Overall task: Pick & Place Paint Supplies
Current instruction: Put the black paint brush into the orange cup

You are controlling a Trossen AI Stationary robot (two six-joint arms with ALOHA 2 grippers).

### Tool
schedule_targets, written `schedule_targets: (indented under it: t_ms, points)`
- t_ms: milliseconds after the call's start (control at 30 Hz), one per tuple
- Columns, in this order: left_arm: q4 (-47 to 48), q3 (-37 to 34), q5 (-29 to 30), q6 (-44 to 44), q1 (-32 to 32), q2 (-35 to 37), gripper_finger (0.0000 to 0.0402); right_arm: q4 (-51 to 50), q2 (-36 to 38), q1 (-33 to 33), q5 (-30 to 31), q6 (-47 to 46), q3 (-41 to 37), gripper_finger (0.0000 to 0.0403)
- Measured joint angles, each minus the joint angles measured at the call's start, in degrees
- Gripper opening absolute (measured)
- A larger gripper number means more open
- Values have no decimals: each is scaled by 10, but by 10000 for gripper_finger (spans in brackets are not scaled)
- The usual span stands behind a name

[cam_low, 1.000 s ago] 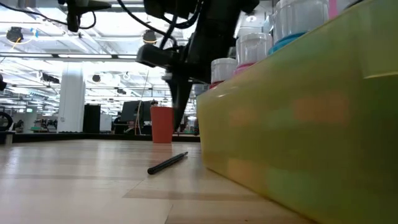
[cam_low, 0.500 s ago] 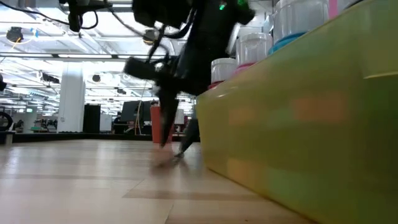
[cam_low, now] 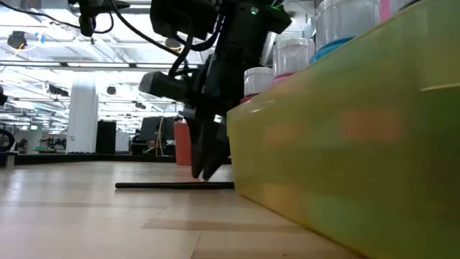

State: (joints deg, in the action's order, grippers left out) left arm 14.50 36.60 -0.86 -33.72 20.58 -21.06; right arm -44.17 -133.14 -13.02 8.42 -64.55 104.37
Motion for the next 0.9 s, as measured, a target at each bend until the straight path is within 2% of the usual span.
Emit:
schedule_targets:
  t_ms: [133, 233, 333, 433, 500, 567, 733, 800, 900]
  points:
    - [1, 0, -38, 2, 0, -1, 132, -32, 6, 1, -6, 120, 53, 49]
    - [7, 0, -126, 37, -1, -12, 132, -91, 13, -1, -11, 175, 109, 49]
    - [10, -5, -202, 53, -17, -35, 132, -210, 19, -5, -15, 204, 173, 49]
    - [12, -19, -228, 63, -51, -60, 132, -307, 58, -19, -2, 210, 236, 49]
    - [12, -29, -229, 68, -84, -80, 132, -368, 97, -36, 25, 204, 266, 49]
    - [8, -41, -215, 81, -121, -104, 132, -385, 133, -55, 56, 190, 279, 49]
    - [0, -65, -126, 111, -234, -198, 117, -401, 210, -94, 173, 145, 278, 49]
    - [-18, -65, -92, 110, -278, -248, 95, -401, 228, -103, 220, 126, 280, 49]
    - [-84, -64, -64, 92, -338, -331, 36, -414, 238, -111, 251, 120, 279, 49]
